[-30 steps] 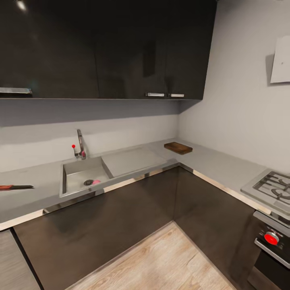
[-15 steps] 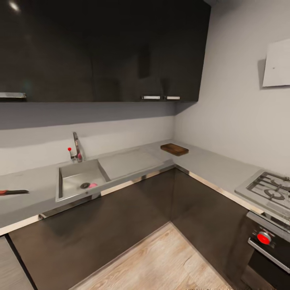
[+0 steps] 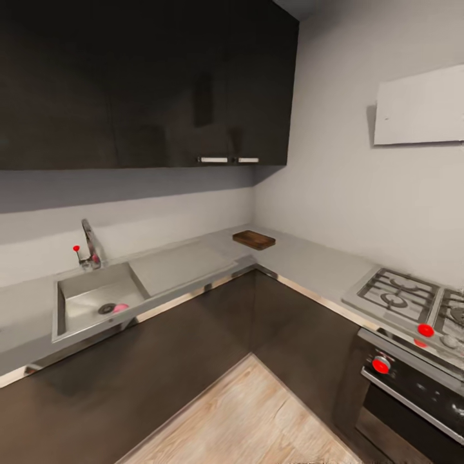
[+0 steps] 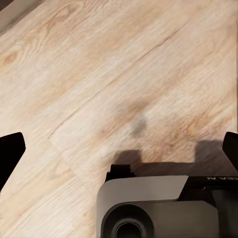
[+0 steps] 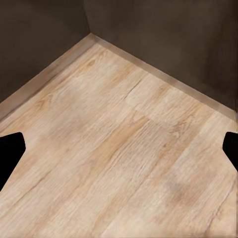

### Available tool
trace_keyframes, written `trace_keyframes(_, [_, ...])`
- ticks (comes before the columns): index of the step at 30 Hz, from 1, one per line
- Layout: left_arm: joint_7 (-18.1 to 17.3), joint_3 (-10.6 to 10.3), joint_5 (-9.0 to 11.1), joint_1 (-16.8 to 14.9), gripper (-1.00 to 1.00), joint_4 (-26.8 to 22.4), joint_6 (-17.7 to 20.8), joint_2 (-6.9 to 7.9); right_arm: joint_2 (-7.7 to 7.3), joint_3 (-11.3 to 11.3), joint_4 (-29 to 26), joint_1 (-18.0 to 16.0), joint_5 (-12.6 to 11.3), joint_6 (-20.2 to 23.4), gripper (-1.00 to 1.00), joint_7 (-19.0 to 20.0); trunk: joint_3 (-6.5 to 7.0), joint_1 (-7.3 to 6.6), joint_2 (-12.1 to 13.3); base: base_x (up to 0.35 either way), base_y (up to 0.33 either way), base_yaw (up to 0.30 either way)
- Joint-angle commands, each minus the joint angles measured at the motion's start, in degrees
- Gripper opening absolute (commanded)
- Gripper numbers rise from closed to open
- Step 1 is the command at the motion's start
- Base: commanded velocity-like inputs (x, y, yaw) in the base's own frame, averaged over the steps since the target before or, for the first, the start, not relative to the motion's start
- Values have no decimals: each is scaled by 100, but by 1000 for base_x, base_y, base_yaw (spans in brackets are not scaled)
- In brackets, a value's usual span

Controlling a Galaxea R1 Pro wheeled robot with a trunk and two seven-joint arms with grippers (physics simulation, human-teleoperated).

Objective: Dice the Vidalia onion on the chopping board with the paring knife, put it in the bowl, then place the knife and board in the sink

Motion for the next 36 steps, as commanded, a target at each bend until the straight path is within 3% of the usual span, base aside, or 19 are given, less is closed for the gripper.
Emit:
trace_keyframes(1, [-3,5,4,-1,100,0,-15,0,3,-4,-4,-1,-30,-11,100,2,13,-22,38,0,0,-134])
trace_keyframes(30, [-3,3,2,-1,100,1,-22,3,10,3,-1,1,-21,-11,100,-6,533,-659,1201,0,0,-10])
trace_keyframes(36, [-4,3,2,-1,100,0,-23,7,4,-3,228,0,-31,-26,100,-5,641,-791,1441,0,0,0])
